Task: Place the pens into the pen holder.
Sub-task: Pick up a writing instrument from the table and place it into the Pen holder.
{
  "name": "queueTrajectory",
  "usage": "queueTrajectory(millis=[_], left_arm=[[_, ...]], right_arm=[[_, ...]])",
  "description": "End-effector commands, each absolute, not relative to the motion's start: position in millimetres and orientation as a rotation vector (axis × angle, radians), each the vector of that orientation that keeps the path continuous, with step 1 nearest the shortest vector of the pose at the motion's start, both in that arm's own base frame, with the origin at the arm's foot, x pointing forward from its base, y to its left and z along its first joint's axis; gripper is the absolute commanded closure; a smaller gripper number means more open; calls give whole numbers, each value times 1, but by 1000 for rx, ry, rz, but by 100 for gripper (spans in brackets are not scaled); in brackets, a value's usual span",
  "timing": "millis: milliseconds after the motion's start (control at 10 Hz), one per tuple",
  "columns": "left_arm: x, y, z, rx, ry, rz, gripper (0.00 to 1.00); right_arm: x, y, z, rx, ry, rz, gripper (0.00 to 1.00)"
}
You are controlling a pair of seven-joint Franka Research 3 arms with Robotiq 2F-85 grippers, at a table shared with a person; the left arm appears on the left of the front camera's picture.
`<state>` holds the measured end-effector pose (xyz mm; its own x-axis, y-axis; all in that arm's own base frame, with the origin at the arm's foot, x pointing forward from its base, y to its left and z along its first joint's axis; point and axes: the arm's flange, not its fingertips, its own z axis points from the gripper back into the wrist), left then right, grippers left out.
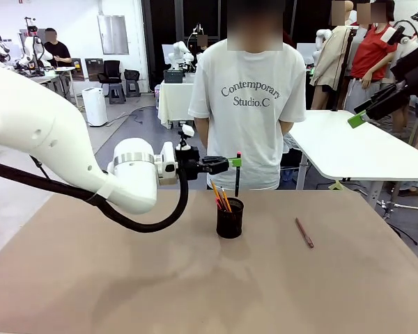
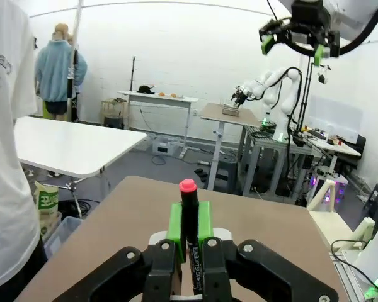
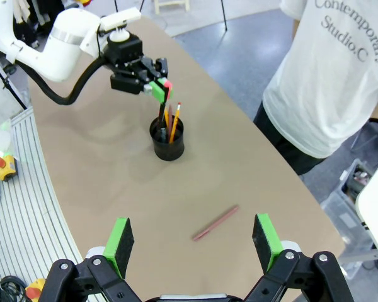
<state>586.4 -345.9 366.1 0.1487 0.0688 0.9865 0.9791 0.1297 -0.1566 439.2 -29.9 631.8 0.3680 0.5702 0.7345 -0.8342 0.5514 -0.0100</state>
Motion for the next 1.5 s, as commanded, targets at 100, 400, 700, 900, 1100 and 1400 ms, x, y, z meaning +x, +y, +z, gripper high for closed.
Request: queueTrajectory(millis=[100,400,700,900,1100,1400], left_arm=[[590,-346,351,-1196,-1207,-1054,100],[592,-344,341,-1180,-1211,-1063,100],[595,-342,341,-1173,-1257,-1065,55],[597,-341,343,-1167,-1272,-1073,15],[595,-340,344,-1169,-1275,-1076,0],[592,-341,349,-1175,-1269,-1090,0]], right_arm=[[440,-30,633,404,-767,936,0],[440,-30,633,404,-767,936,0],[440,-30,633,404,-767,936,0],[440,-30,633,404,-767,936,0],[440,-30,633,404,-767,936,0],[440,-30,633,404,-767,936,0]])
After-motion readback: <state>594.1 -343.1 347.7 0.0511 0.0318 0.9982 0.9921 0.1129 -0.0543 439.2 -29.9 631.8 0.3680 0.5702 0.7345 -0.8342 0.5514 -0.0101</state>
